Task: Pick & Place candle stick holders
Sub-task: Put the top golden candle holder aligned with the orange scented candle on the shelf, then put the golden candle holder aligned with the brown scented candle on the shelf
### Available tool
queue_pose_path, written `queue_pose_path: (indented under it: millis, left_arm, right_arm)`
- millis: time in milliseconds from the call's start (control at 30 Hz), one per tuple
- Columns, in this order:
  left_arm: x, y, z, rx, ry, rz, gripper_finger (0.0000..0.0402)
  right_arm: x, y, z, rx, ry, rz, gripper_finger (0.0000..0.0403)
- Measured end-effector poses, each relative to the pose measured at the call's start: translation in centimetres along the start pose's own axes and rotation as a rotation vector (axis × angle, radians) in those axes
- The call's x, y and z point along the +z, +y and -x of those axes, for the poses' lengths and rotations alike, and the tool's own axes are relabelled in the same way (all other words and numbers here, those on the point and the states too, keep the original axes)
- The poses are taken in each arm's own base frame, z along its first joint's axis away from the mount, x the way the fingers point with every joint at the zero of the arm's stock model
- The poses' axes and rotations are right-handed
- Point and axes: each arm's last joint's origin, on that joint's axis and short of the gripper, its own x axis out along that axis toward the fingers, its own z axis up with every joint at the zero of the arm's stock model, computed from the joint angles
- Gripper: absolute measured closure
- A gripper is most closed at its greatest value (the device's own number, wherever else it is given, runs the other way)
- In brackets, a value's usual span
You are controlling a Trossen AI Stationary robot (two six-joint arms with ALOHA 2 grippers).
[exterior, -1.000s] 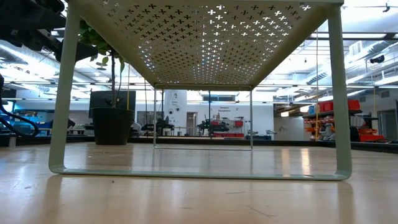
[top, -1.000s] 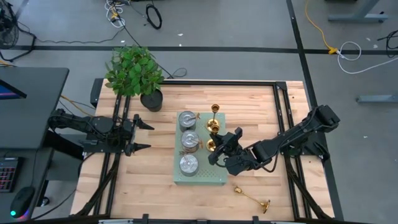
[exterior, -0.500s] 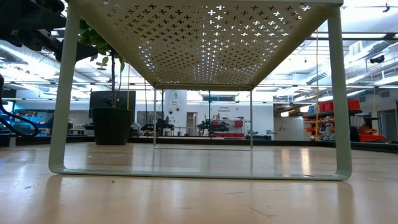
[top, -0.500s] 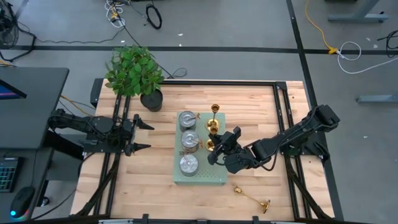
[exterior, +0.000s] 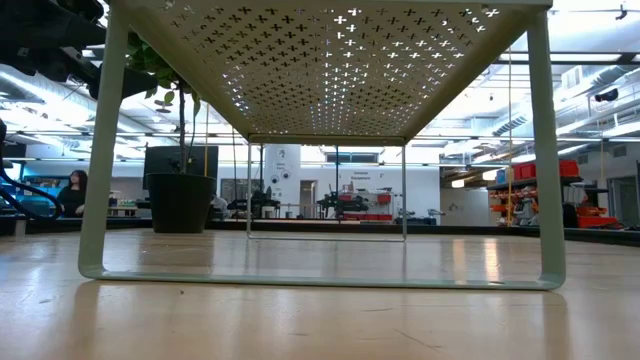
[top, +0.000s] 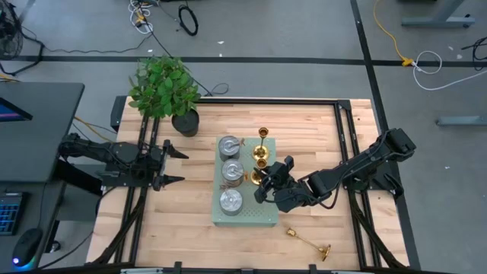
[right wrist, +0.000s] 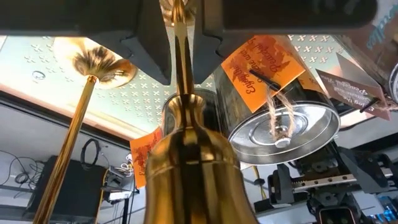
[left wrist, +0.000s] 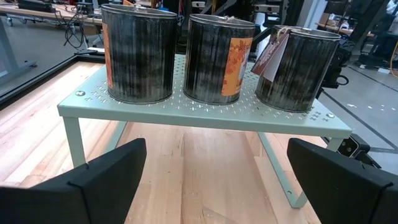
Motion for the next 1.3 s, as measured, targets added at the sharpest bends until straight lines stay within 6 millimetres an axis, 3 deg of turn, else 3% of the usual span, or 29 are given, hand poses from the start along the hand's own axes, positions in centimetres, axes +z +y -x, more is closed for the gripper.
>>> queue_pose_path:
  millis: [733, 1033, 1300]
  left_arm:
    - [0.0, 0.0, 0.0, 0.000, 0.000, 0.000, 0.0003]
    - [0.0, 0.0, 0.0, 0.000, 0.000, 0.000, 0.0003]
    - [0.0, 0.0, 0.0, 0.000, 0.000, 0.000, 0.0003]
  right_arm:
    - [0.8, -0.7, 1.0, 0.086, 0.096, 0.022, 0.0158]
    - [1.9, -2.9, 3.3, 0.152, 0.270, -0.005, 0.0158]
    - [1.3, -4.5, 5.9, 0.278, 0.643, -0.033, 0.0180]
